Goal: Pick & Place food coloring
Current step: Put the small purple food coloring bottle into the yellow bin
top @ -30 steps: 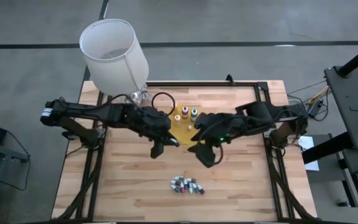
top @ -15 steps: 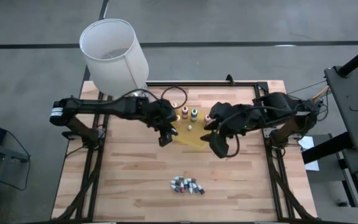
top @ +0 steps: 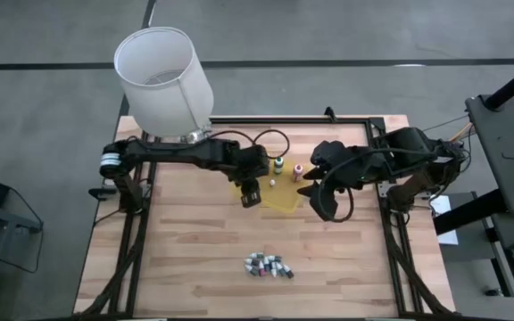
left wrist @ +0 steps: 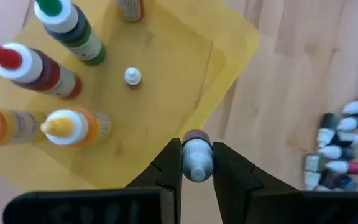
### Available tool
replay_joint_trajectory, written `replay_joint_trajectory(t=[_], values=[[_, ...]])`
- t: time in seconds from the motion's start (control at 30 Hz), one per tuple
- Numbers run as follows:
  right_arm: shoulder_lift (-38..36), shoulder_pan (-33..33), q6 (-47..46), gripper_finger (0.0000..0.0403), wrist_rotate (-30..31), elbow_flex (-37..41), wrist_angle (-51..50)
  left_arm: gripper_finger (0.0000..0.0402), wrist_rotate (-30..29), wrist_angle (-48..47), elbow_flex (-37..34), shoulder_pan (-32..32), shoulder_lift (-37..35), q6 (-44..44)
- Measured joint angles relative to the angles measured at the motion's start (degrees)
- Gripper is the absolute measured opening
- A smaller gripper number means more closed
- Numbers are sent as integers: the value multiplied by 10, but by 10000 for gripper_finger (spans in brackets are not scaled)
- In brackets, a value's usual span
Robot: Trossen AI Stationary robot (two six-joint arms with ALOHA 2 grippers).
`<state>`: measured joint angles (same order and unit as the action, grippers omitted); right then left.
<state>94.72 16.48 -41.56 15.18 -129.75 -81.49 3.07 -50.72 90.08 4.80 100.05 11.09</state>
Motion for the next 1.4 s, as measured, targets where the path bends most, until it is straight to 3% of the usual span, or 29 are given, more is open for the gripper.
replay_joint_trajectory(t=[0.2, 0.37, 0.73, 1.4], values=[[-7, 0, 0, 205, 0, 0, -12, 42, -22, -47, 93, 0, 63, -43], [-9, 0, 2, 206, 0, 0, -12, 42, -34, -48, 124, 2, 102, -61], [-9, 0, 2, 206, 0, 0, -18, 42, -95, -52, 128, 1, 172, -105], [-9, 0, 0, 205, 0, 0, -19, 42, -82, -44, 124, 1, 201, -223]])
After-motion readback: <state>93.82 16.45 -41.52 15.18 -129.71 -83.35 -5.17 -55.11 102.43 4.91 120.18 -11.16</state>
